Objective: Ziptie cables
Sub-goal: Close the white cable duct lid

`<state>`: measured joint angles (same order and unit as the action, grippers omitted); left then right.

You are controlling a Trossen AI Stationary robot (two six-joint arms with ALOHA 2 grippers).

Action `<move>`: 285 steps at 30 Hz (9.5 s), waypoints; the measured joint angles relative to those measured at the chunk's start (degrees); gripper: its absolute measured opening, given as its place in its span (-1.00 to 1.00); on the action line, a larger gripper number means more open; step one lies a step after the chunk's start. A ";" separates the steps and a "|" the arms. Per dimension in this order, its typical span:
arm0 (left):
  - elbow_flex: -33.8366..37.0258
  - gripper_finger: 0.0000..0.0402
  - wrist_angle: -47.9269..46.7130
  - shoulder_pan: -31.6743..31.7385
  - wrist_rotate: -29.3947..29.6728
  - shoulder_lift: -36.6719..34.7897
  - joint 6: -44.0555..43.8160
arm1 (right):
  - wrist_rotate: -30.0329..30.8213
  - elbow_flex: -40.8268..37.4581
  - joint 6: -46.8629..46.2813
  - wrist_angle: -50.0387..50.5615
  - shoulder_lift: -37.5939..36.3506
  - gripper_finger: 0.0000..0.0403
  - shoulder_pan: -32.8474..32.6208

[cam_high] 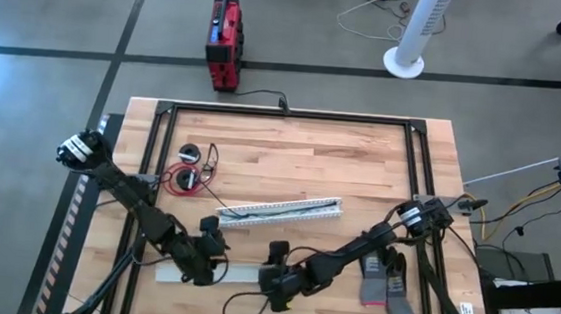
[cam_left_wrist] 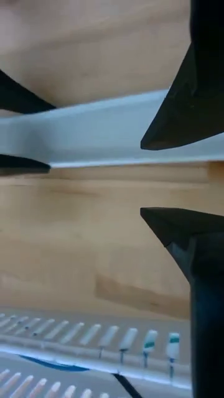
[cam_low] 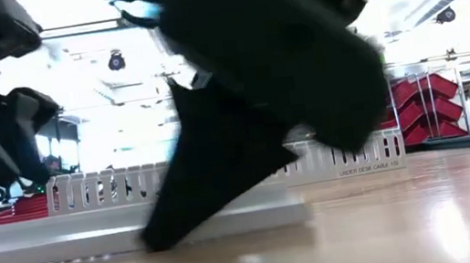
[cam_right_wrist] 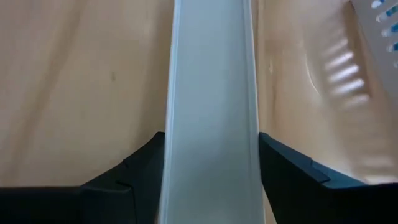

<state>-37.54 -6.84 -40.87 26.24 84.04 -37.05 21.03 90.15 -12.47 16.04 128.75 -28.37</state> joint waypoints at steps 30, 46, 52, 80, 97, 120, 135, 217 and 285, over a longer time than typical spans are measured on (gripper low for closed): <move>-8.52 0.52 1.04 27.66 -62.22 -2.39 -2.67 | 42.83 7.97 37.51 16.31 -2.00 0.04 -9.99; -8.24 0.66 11.87 27.67 -69.21 1.75 -11.34 | 60.43 7.93 54.12 14.61 -1.07 0.02 -9.32; -8.70 0.66 12.80 27.75 -69.02 3.49 -8.97 | 61.73 7.93 52.47 14.60 -1.07 0.02 -9.15; -7.98 0.53 16.08 27.79 -70.18 4.45 -0.38 | 60.83 8.08 58.60 14.53 -1.13 0.02 -9.24; -7.65 0.51 10.30 27.69 -59.15 4.45 4.70 | 49.52 8.02 44.76 15.06 -1.13 -0.43 -8.16; -8.58 -0.97 -0.41 27.19 -52.32 2.58 9.81 | 42.03 9.37 30.80 15.88 -3.01 -0.65 -7.99; -20.08 -1.00 -13.43 12.12 -0.56 3.45 14.22 | 23.46 10.62 -17.58 42.80 -18.05 -0.15 -8.87; 7.52 -0.83 -21.53 -15.46 -15.98 -8.21 -43.86 | 5.96 -14.79 -2.10 -54.21 2.97 0.41 0.18; 0.54 -0.84 -18.15 -14.87 19.87 2.04 -28.79 | -3.53 2.07 8.78 -32.88 10.60 0.09 8.64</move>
<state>-37.00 -24.99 -55.75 46.11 86.08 -65.84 17.50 92.23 -3.69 -16.84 139.35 -19.73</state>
